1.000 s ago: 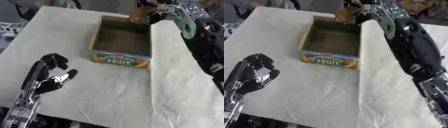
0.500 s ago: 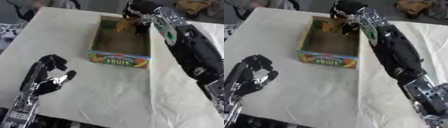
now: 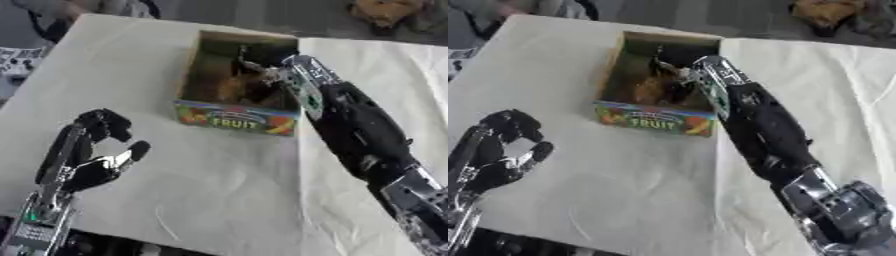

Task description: Pick up objects on the table and place them in the box.

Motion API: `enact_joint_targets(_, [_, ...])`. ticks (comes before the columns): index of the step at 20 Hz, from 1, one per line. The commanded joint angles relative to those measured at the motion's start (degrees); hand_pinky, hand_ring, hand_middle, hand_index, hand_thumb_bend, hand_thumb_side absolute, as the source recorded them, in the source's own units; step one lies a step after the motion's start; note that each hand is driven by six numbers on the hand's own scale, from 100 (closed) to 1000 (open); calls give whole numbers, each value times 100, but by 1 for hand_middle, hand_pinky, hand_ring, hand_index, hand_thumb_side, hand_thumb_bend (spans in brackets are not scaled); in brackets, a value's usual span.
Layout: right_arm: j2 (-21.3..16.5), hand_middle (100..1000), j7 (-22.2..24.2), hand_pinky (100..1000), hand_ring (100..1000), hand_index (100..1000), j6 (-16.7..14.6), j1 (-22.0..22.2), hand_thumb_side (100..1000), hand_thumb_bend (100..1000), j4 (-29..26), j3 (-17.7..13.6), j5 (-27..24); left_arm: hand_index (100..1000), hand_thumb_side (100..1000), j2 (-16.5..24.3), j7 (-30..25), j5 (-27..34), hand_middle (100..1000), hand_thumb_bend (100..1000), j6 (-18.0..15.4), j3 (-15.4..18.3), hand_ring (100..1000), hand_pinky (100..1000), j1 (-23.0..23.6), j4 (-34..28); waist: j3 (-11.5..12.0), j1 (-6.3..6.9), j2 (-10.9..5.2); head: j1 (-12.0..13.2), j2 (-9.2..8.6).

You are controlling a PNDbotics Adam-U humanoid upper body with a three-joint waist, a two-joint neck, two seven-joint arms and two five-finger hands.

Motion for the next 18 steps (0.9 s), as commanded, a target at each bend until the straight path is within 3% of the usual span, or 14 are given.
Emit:
enact_joint_targets(1, [14, 351, -45, 684, 602, 505, -28, -90, 100, 100, 45, -69, 73, 596, 358, 6, -16, 25, 528, 668, -5, -10, 522, 556, -73, -91, 9, 39, -70, -12, 33])
enact_joint_targets(5, [14, 417, -55, 694, 627, 566, -30, -67, 100, 100, 123, -95, 100, 596, 358, 6, -14, 22, 528, 669, -4, -7, 521, 556, -75, -89, -5, 36, -68, -5, 33])
enact_joint_targets(8, [4, 511, 2, 708, 669, 670, -21, -61, 100, 100, 157, -106, 98, 596, 357, 6, -12, 20, 528, 669, -4, -5, 521, 556, -79, -89, -16, 33, -69, -3, 33])
enact_joint_targets(14, [-17, 650, 340, 742, 742, 779, -9, -53, 100, 100, 229, -131, 30, 596, 358, 6, -8, 17, 528, 670, -3, 0, 521, 556, -75, -88, -28, 35, -72, 7, 33])
enact_joint_targets(16, [-30, 696, 463, 753, 760, 808, -18, -52, 171, 101, 235, -146, -29, 596, 358, 7, -7, 16, 528, 671, -2, 1, 521, 556, -73, -87, -34, 35, -71, 16, 33])
enact_joint_targets(18, [-45, 696, 562, 753, 760, 808, -23, -54, 171, 101, 222, -154, -101, 596, 358, 8, -7, 14, 528, 671, -2, 2, 521, 556, -72, -87, -39, 35, -71, 21, 33])
